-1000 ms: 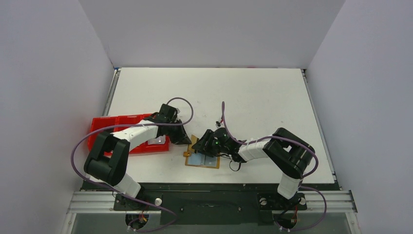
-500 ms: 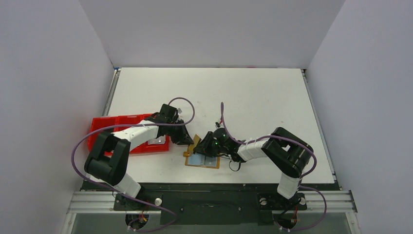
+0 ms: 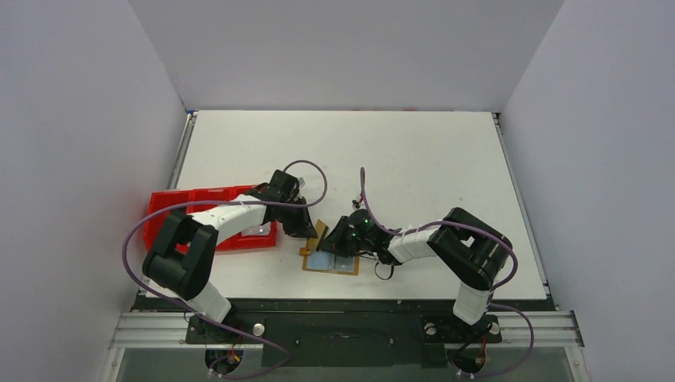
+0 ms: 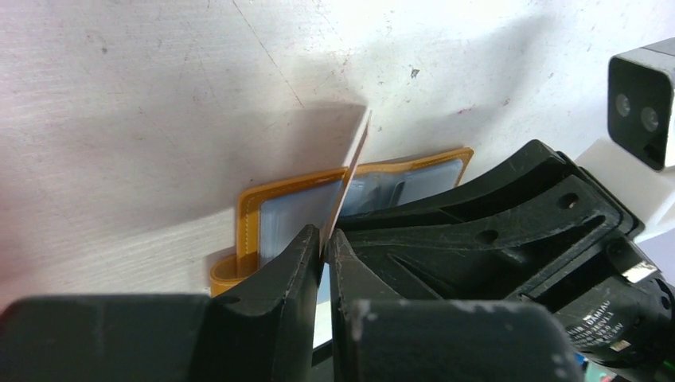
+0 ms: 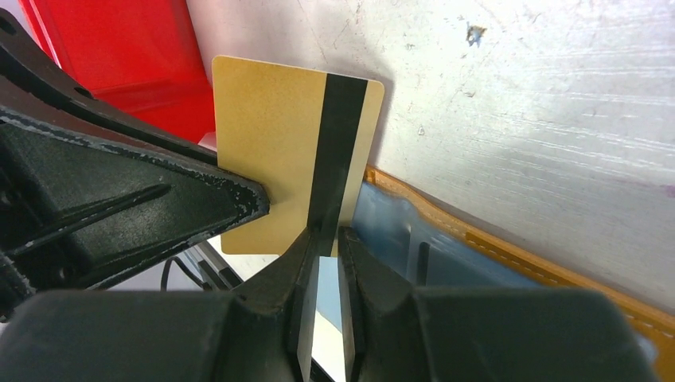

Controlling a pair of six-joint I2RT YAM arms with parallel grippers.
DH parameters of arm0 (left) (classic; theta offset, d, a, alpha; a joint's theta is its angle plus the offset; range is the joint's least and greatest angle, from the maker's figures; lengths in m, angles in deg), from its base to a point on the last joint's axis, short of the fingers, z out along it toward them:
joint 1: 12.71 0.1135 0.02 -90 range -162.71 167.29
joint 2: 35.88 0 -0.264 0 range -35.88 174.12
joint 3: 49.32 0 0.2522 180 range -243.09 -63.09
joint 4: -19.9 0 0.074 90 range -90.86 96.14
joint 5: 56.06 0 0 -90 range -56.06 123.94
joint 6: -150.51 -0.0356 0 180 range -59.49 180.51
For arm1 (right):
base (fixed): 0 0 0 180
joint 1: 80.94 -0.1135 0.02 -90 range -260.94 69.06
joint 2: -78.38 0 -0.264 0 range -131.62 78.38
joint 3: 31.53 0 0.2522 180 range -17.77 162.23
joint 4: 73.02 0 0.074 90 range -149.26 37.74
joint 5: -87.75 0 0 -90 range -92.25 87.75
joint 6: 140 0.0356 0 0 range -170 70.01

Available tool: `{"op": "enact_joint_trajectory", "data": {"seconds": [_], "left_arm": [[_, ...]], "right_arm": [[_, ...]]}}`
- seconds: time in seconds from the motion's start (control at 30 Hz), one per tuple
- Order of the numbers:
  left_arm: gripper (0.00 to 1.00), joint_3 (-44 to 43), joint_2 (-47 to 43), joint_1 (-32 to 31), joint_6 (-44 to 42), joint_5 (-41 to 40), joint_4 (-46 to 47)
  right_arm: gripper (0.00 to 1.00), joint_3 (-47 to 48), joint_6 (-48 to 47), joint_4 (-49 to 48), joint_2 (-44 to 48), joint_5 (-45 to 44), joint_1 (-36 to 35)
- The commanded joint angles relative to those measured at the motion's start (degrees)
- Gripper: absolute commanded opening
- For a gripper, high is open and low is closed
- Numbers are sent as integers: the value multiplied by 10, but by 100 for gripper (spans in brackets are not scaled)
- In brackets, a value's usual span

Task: Take the credit cards out of the card holder
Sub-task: Pick up the credit card from the card holder.

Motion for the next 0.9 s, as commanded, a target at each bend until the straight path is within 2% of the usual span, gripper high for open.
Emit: {"op": "enact_joint_trajectory", "data": {"seconds": [0.0, 0.1, 0.2, 0.27, 0.4, 0.57, 0.7, 0.87], "left_arm": [[0, -22, 16, -17, -9, 4, -19], [0, -33, 10, -17, -16, -11, -35], [0, -57, -5, -16, -22, -25, -59], [0, -73, -17, -16, -26, -34, -74], [0, -106, -52, -11, -37, -58, -113], [0, -142, -114, 15, -64, -110, -182], [0, -174, -159, 41, -95, -179, -251], [0, -214, -201, 83, -134, -344, -330]], "right_arm": [[12, 12, -21, 13, 3, -13, -5], [13, 22, -36, 38, 22, -20, -3], [19, 39, -67, 88, 55, -31, -1], [25, 52, -85, 120, 80, -39, 2], [48, 84, -123, 191, 135, -63, 5], [59, 94, -154, 249, 190, -85, 11], [65, 86, -169, 267, 215, -97, 14], [67, 71, -185, 286, 233, -103, 18]]}}
